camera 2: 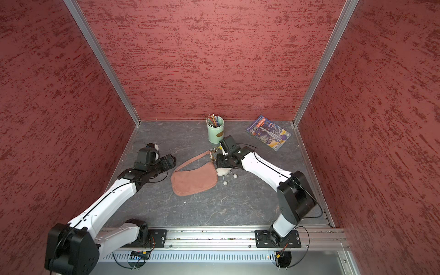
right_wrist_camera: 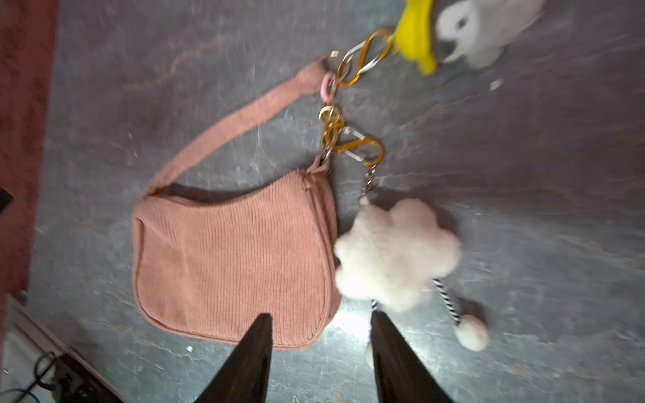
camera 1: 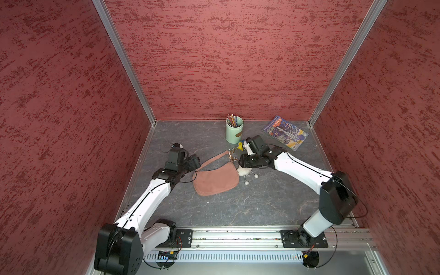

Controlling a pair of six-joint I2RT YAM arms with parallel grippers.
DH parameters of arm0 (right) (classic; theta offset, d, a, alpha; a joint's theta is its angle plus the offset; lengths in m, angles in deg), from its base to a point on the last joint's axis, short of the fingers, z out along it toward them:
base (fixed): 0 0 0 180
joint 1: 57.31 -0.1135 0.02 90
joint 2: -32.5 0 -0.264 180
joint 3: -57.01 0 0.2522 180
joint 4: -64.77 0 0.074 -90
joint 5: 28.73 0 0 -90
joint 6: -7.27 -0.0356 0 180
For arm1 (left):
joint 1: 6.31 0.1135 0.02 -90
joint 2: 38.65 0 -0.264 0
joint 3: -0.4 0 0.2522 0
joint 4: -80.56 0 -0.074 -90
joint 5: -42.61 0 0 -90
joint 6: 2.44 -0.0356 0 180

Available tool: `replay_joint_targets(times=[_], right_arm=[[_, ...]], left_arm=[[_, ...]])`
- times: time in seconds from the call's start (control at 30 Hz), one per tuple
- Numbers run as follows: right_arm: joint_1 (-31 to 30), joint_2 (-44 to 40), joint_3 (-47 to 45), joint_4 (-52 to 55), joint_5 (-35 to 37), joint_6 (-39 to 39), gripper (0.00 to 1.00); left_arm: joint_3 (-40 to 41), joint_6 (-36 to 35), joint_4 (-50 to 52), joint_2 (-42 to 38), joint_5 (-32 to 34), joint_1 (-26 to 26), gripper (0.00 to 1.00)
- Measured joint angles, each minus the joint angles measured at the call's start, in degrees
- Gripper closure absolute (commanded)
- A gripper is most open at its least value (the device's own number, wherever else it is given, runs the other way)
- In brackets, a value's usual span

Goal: Remove the decoration from the bag
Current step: Adjust the bag at the center of the board.

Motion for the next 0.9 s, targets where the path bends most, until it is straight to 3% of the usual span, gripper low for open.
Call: replay_joint_targets(times=[0.13, 0.33, 0.53, 0.63, 0.9], right_arm=[[-2.27, 6.27, 2.51, 0.76, -0.26, 0.24, 0.53], [-3.74, 11.17, 3.85, 0.70, -0.24, -0.50, 0.63], [-7.23, 7.69, -3.39, -0.55, -0.66, -3.04, 0.63], [-8.26, 4.76, -4.98, 0.48, -1.11, -3.85, 0.55], [-3.93, -3.08, -1.53, 0.24, -0.92, -2.80, 0.49]], left_arm=[[0.09, 0.79, 0.04, 5.66, -1.79, -0.37, 0.17], [-0.50, 1.36, 0.22, 10.36, -3.89, -2.19, 0.19], [-5.81, -0.13, -0.31, 13.97, -4.24, -3.89, 0.17], [-10.45, -2.73, -0.79, 18.97, -4.17, -4.42, 0.20], [-26.67, -16.81, 1.62, 35.82, -5.53, -7.80, 0.19]])
